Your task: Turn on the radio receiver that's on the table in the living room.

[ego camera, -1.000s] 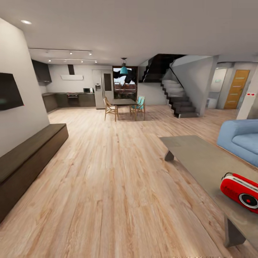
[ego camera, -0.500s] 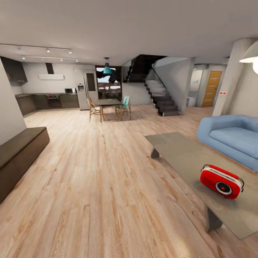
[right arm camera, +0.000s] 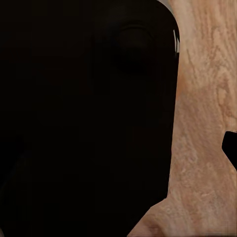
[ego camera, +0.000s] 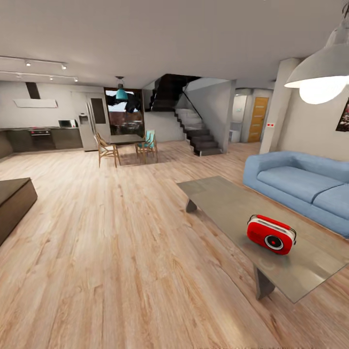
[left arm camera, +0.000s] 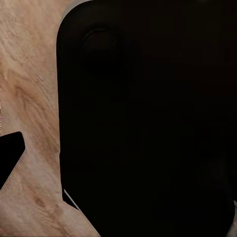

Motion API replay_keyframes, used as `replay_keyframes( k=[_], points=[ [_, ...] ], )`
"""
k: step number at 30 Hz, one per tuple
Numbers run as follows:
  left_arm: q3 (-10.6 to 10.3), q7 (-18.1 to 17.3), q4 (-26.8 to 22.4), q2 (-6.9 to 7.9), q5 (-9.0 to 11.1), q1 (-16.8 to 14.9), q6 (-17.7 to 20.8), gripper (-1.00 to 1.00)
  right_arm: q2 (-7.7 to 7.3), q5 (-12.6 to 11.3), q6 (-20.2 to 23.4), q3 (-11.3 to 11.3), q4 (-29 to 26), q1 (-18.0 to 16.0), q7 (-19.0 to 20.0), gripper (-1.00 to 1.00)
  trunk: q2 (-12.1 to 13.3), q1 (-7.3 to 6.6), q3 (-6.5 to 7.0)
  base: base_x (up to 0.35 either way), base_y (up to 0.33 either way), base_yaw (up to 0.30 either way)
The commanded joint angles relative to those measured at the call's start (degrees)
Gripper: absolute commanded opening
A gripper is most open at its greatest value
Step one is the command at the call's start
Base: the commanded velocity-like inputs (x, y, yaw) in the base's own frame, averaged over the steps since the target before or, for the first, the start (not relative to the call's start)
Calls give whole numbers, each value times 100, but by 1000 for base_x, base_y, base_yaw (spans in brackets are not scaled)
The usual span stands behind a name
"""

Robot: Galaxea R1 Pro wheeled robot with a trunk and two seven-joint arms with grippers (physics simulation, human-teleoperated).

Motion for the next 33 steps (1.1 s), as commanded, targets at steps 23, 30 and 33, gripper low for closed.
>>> replay_keyframes(
  k=[23, 30, 33],
  points=[
    [0, 0, 0, 0, 0, 0, 2, 100, 0, 1, 0, 0, 0, 0, -9, 100, 0, 0, 0, 0, 0, -282],
    [-6, -12, 0, 6, 0, 0, 2, 100, 0, 2, 2, 0, 0, 0, -32, 100, 0, 0, 4, 19, 0, -108],
    [-8, -35, 0, 10, 3, 0, 2, 100, 0, 1, 1, 0, 0, 0, -34, 100, 0, 0, 4, 212, 27, -10]
  ],
)
